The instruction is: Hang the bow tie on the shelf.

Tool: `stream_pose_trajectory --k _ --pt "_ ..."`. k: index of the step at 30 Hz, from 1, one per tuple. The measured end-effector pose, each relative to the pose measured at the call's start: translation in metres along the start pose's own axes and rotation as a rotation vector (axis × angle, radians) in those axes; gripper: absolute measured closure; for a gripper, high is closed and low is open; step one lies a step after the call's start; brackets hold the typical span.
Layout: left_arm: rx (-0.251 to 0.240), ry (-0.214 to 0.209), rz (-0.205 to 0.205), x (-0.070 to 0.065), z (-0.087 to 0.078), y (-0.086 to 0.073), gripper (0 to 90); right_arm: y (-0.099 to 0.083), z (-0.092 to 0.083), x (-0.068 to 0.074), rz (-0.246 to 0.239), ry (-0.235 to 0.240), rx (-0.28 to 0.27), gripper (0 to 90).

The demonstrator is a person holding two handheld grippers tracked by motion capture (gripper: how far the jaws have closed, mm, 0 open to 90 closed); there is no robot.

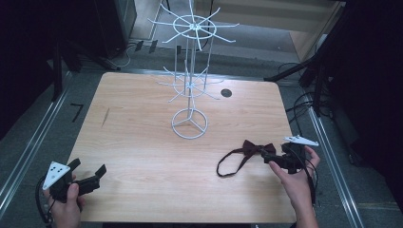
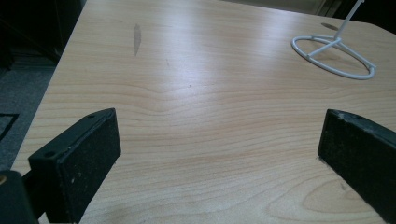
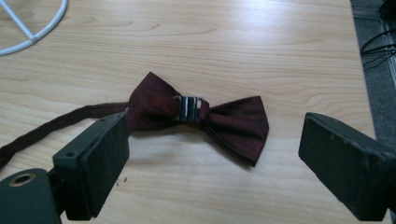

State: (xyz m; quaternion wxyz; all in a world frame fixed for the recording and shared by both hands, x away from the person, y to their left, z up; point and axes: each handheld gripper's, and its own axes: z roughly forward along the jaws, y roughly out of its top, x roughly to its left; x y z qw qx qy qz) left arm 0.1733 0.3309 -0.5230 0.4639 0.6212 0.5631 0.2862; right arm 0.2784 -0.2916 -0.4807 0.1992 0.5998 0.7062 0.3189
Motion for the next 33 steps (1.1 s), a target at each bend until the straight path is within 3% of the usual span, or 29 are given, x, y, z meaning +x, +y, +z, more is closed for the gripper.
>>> stream_pose_trajectory --k 9,16,23,33 --pt "0.0 0.0 0.0 0.0 0.0 0.0 0.0 0.019 0.023 0.015 -0.031 -0.009 0.101 5.3" --pt "0.0 -0.001 0.0 0.0 0.0 0.0 0.0 0.022 0.04 0.024 -0.069 -0.004 0.156 3.6" --pt "0.001 -0.002 0.0 0.0 0.0 0.0 0.0 0.02 0.055 0.025 -0.166 -0.036 0.17 4.9" --pt "0.001 -0.004 -0.001 0.0 0.0 0.0 0.0 0.006 0.069 0.016 -0.166 -0.028 0.228 15.7"
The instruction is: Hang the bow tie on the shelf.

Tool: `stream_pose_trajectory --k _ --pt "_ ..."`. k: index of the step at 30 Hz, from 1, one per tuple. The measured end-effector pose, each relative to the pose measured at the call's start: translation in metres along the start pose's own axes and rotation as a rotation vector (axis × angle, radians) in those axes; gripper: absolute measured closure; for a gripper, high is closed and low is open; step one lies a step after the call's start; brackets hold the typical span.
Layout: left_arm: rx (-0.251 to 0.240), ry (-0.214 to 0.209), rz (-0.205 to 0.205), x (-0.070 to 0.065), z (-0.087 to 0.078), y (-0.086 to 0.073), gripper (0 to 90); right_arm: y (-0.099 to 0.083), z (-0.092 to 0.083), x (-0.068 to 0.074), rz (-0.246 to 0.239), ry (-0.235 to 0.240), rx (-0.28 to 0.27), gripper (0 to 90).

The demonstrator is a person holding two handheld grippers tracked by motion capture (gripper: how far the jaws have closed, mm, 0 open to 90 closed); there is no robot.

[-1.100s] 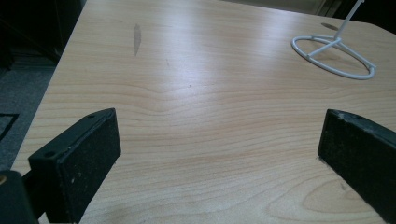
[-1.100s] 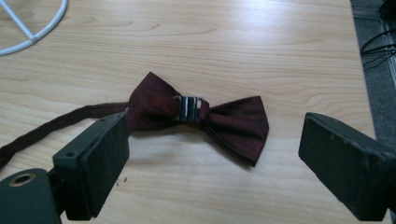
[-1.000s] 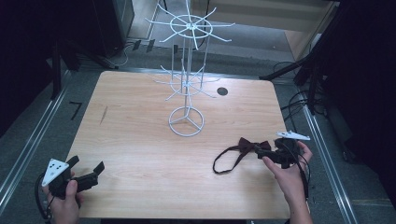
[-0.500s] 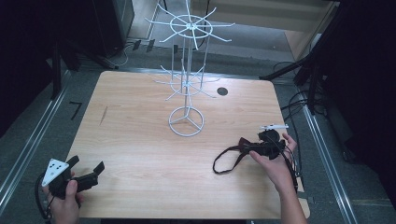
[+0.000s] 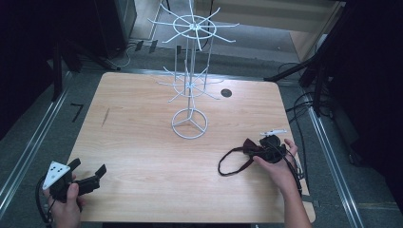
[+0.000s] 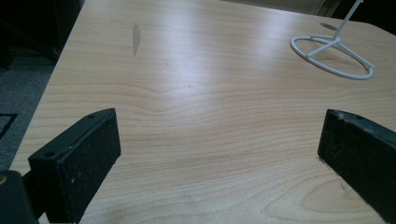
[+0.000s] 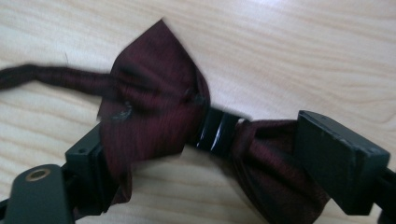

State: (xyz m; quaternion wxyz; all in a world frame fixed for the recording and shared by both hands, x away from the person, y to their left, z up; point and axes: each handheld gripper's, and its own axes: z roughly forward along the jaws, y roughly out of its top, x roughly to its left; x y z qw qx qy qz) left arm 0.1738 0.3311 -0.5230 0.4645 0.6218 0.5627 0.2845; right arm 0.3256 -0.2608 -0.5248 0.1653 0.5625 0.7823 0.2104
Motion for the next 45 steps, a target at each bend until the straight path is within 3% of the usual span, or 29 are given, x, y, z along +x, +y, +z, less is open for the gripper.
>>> stream_pose_trajectory --k 5,6,7,9,11,12,13,17,25,30,45 --pt "0.001 0.0 0.0 0.0 0.0 0.0 0.0 -0.004 -0.005 -0.003 0.004 0.015 -0.007 48.9" --pt "0.002 0.0 0.0 0.0 0.0 0.0 0.0 -0.004 -0.006 -0.004 0.003 0.013 -0.007 51.3" --pt "0.003 0.001 0.0 0.0 0.0 0.0 0.0 -0.004 -0.007 -0.003 0.001 0.007 -0.004 62.3" --pt "0.003 0.002 0.0 0.0 0.0 0.0 0.0 -0.005 -0.008 -0.003 -0.003 -0.006 -0.006 65.2" --pt "0.001 0.001 -0.001 0.0 0.0 0.0 0.0 -0.007 -0.009 -0.001 0.003 -0.014 -0.009 77.4" --pt "0.001 0.001 -0.001 0.0 0.0 0.0 0.0 -0.007 -0.009 -0.001 0.003 -0.014 -0.009 77.4" --pt "0.001 0.002 0.0 0.0 0.0 0.0 0.0 -0.008 -0.01 -0.002 0.011 -0.014 -0.02 83.2" --pt "0.0 0.0 -0.001 0.0 0.0 0.0 0.0 -0.011 -0.011 -0.003 0.044 0.006 -0.045 85.1" --pt "0.002 0.001 0.0 0.0 0.0 0.0 0.0 -0.02 -0.026 -0.003 0.101 0.015 -0.191 85.6" --pt "0.0 0.003 0.0 0.0 0.0 0.0 0.0 -0.016 -0.041 0.003 0.097 0.03 -0.275 85.6" --pt "-0.001 0.001 0.0 0.0 0.0 0.0 0.0 0.001 -0.065 0.027 0.07 0.065 -0.39 85.5"
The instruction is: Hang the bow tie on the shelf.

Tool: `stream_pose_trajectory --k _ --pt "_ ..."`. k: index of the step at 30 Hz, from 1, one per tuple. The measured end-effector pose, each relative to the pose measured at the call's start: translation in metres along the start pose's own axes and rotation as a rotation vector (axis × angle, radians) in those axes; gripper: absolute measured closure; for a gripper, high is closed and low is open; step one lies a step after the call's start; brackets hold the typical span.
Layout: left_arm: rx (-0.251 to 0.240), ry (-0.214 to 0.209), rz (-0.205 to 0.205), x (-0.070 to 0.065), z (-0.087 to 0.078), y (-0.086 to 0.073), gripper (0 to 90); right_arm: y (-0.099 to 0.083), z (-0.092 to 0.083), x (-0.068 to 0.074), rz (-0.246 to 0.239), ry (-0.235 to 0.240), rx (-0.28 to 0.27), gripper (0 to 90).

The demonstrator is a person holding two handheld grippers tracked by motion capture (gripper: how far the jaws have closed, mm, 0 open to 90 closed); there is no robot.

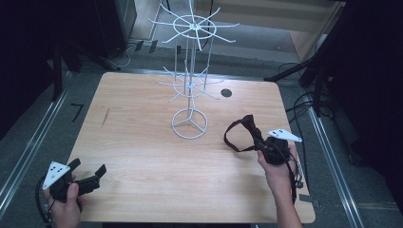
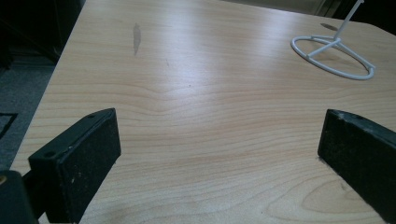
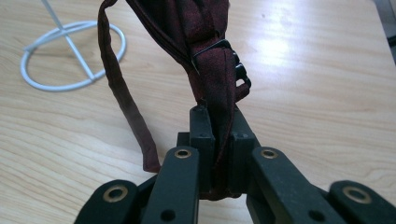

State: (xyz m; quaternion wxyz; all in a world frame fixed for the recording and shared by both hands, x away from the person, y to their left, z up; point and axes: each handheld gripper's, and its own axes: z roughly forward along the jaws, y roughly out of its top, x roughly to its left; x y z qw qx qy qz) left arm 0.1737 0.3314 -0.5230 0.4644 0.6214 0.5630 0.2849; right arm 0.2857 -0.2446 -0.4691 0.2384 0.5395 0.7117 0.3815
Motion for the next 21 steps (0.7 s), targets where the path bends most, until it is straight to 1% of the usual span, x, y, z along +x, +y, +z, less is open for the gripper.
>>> stream_pose_trajectory --k 2,5,11,12,14,17,21 --pt "0.0 0.0 0.001 0.0 0.0 0.0 0.0 0.002 -0.001 0.002 0.0 0.003 -0.007 85.5" --pt "0.0 0.0 0.0 0.0 0.0 0.0 0.0 0.007 -0.006 0.007 -0.014 0.008 -0.024 85.5" --pt "0.0 0.0 0.0 0.0 0.0 0.0 0.0 0.019 -0.013 0.015 -0.03 0.026 -0.059 85.5" --pt "0.001 0.0 0.0 0.0 0.0 0.0 0.0 0.023 -0.015 0.019 -0.032 0.034 -0.071 85.5" --pt "0.001 0.0 0.0 0.0 0.0 0.0 0.0 0.025 -0.016 0.02 -0.034 0.035 -0.077 85.5" --pt "0.001 0.0 -0.001 0.0 0.0 0.0 0.0 0.033 -0.019 0.027 -0.05 0.039 -0.107 85.5" --pt "0.003 0.001 0.0 0.0 0.0 0.0 0.0 0.038 -0.021 0.032 -0.057 0.047 -0.125 85.5"
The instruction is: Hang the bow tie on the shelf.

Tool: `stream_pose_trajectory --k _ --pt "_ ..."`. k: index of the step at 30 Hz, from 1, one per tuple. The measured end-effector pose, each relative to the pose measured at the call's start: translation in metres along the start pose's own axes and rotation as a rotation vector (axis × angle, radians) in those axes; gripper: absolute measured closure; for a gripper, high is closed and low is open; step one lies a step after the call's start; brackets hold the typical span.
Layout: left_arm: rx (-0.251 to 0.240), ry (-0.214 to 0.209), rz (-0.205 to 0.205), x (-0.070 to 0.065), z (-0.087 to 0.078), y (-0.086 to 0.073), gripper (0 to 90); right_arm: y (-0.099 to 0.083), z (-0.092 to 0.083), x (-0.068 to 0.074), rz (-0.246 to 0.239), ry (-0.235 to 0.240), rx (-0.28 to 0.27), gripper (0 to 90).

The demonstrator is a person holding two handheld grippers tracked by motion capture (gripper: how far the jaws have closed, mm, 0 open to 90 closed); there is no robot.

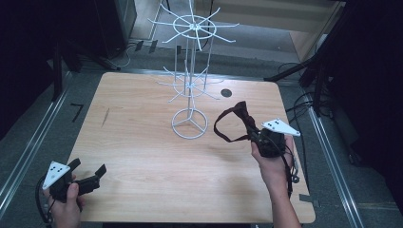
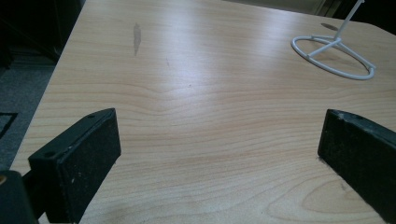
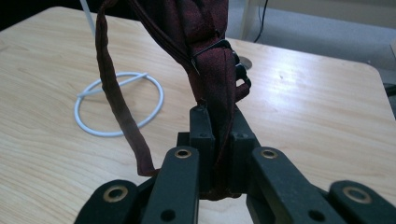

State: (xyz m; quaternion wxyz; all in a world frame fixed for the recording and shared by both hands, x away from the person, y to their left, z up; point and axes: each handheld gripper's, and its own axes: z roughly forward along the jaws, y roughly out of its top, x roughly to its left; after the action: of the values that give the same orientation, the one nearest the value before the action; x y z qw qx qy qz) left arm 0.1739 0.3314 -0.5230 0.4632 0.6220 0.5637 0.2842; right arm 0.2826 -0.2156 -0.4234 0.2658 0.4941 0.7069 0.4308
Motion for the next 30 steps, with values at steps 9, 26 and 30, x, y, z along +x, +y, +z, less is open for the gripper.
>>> stream_pose_trajectory --k 9,26,30 --pt "-0.003 -0.001 -0.001 0.0 0.0 0.0 0.0 0.018 0.0 0.011 -0.005 0.026 -0.026 85.5" --pt "-0.003 -0.001 -0.005 0.0 0.0 0.0 0.0 0.039 0.026 0.026 0.034 0.055 -0.01 85.5" --pt "0.001 -0.002 -0.006 0.0 0.0 0.0 0.0 0.035 0.036 0.027 0.053 0.058 0.009 85.4"
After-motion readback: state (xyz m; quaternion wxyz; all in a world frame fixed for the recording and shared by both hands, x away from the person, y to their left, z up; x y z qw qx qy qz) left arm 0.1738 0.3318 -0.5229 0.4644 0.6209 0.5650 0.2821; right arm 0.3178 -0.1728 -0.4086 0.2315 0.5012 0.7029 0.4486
